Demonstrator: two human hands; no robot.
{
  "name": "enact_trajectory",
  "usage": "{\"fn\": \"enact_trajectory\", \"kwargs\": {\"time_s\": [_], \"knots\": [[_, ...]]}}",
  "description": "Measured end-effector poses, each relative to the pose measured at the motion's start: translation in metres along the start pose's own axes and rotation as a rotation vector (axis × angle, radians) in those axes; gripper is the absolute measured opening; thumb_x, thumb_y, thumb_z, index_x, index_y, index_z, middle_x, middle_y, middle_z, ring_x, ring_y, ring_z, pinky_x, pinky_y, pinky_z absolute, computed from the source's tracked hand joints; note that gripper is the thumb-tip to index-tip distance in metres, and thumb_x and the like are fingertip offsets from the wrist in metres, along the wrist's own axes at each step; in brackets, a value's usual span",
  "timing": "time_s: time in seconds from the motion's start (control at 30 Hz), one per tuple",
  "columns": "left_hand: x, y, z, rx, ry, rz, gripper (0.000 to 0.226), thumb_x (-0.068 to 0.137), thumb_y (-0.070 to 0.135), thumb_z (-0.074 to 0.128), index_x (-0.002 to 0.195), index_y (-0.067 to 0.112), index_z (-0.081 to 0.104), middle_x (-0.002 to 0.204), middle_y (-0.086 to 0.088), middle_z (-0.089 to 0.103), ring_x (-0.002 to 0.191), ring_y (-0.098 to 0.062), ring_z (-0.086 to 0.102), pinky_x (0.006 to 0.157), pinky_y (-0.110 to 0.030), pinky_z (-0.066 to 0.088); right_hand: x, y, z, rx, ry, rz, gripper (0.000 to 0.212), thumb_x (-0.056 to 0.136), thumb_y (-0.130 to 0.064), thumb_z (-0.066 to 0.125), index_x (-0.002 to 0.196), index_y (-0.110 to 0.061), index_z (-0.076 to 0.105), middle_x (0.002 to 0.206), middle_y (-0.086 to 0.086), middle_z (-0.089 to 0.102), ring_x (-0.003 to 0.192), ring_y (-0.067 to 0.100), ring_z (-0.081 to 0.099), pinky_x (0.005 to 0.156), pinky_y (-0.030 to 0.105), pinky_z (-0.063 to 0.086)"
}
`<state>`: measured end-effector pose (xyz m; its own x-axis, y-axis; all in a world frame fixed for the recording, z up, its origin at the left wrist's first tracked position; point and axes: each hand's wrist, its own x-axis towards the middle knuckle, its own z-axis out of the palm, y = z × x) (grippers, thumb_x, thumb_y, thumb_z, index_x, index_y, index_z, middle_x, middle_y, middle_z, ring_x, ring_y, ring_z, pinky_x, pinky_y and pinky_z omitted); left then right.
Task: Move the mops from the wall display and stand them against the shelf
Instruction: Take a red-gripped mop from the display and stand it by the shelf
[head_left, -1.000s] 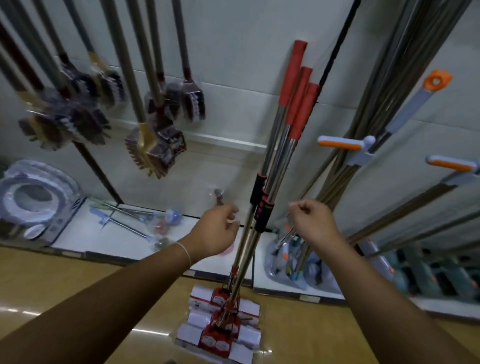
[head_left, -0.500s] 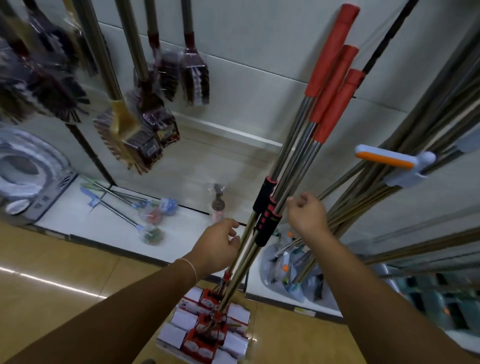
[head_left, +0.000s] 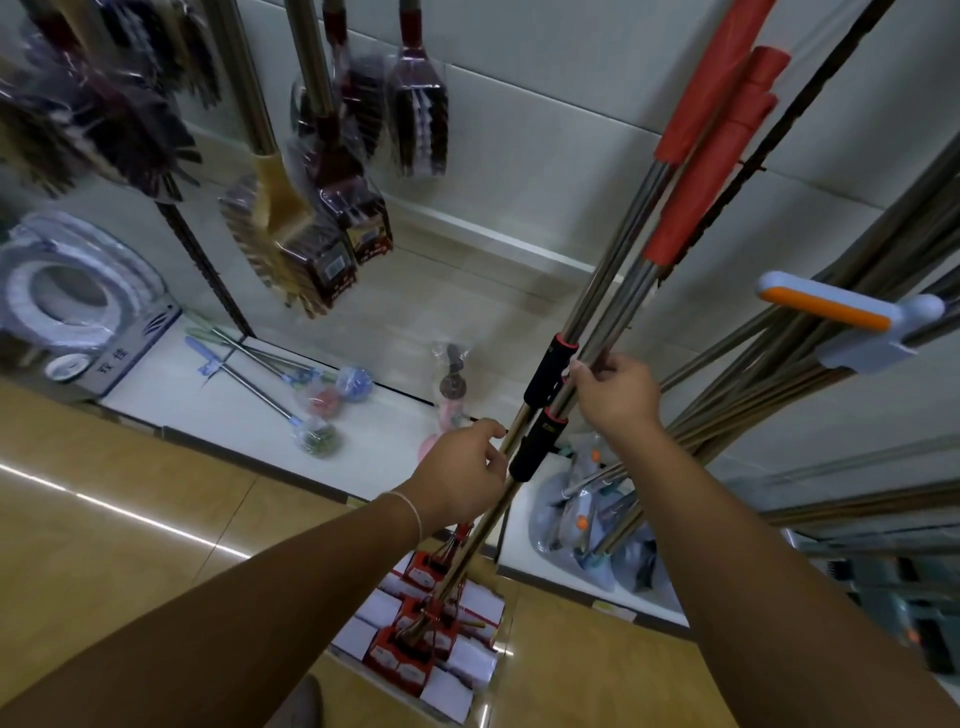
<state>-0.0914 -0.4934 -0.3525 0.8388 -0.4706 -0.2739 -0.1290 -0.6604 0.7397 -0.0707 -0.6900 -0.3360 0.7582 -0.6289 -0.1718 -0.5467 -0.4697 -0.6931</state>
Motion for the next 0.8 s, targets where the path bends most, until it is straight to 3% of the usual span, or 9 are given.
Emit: {"fn": "enact_trajectory", "kwargs": {"time_s": [0.13, 0.3, 0.43, 0.6, 0.73, 0.8], "knots": [[-0.003, 0.003, 0.002, -0.021, 0.006, 0.007, 0.035, 0.093, 0.02, 0.051, 0.127, 0.017, 0.052, 0.098, -0.001, 0.067, 0.089, -0.026, 0.065, 0.089, -0.042, 0.051, -0.024, -0.007, 0.004, -0.015, -0.022, -0.074, 0.024, 0.091, -0.035, 0.065, 0.091, -0.011, 0.068, 0.065, -0.001, 0.059, 0.064, 0.018, 0.059, 0.057, 0.026, 0.041], [-0.008, 0.007, 0.002, -0.011, -0.002, -0.007, 0.033, 0.091, 0.024, 0.051, 0.124, 0.02, 0.053, 0.099, -0.003, 0.066, 0.09, -0.024, 0.064, 0.087, -0.043, 0.052, -0.057, -0.004, -0.007, 0.002, -0.002, -0.141, 0.016, 0.09, -0.03, 0.068, 0.086, -0.014, 0.066, 0.056, -0.009, 0.053, 0.049, -0.002, 0.054, 0.041, 0.011, 0.034], [-0.02, 0.019, 0.005, -0.044, -0.039, 0.028, 0.031, 0.09, 0.027, 0.057, 0.119, 0.014, 0.055, 0.103, -0.007, 0.067, 0.091, -0.023, 0.064, 0.084, -0.043, 0.054, -0.091, -0.006, -0.013, 0.007, -0.024, -0.192, 0.014, 0.088, -0.029, 0.069, 0.085, -0.016, 0.064, 0.058, -0.012, 0.055, 0.053, -0.001, 0.053, 0.046, 0.008, 0.036], [-0.043, 0.025, 0.013, -0.058, -0.075, 0.082, 0.025, 0.091, 0.028, 0.054, 0.114, 0.019, 0.056, 0.1, -0.003, 0.067, 0.095, -0.022, 0.063, 0.087, -0.044, 0.052, -0.133, -0.003, -0.02, 0.041, -0.09, -0.249, 0.018, 0.087, -0.028, 0.07, 0.093, -0.012, 0.068, 0.074, -0.004, 0.068, 0.07, 0.015, 0.067, 0.066, 0.025, 0.051], [-0.065, 0.024, 0.023, -0.008, -0.129, 0.106, 0.032, 0.097, 0.029, 0.046, 0.126, 0.017, 0.051, 0.108, -0.007, 0.068, 0.099, -0.023, 0.062, 0.092, -0.041, 0.047, -0.159, 0.008, -0.031, 0.064, -0.09, -0.286, 0.019, 0.087, -0.029, 0.071, 0.093, -0.012, 0.066, 0.074, -0.007, 0.067, 0.069, 0.01, 0.065, 0.065, 0.022, 0.051], [-0.074, 0.025, 0.024, -0.007, -0.144, 0.113, 0.031, 0.098, 0.028, 0.047, 0.125, 0.014, 0.052, 0.103, -0.005, 0.066, 0.095, -0.02, 0.061, 0.085, -0.032, 0.045, -0.17, 0.013, -0.036, 0.095, -0.098, -0.29, 0.018, 0.086, -0.028, 0.072, 0.093, -0.013, 0.067, 0.074, -0.009, 0.066, 0.069, 0.007, 0.065, 0.064, 0.021, 0.051]]}}
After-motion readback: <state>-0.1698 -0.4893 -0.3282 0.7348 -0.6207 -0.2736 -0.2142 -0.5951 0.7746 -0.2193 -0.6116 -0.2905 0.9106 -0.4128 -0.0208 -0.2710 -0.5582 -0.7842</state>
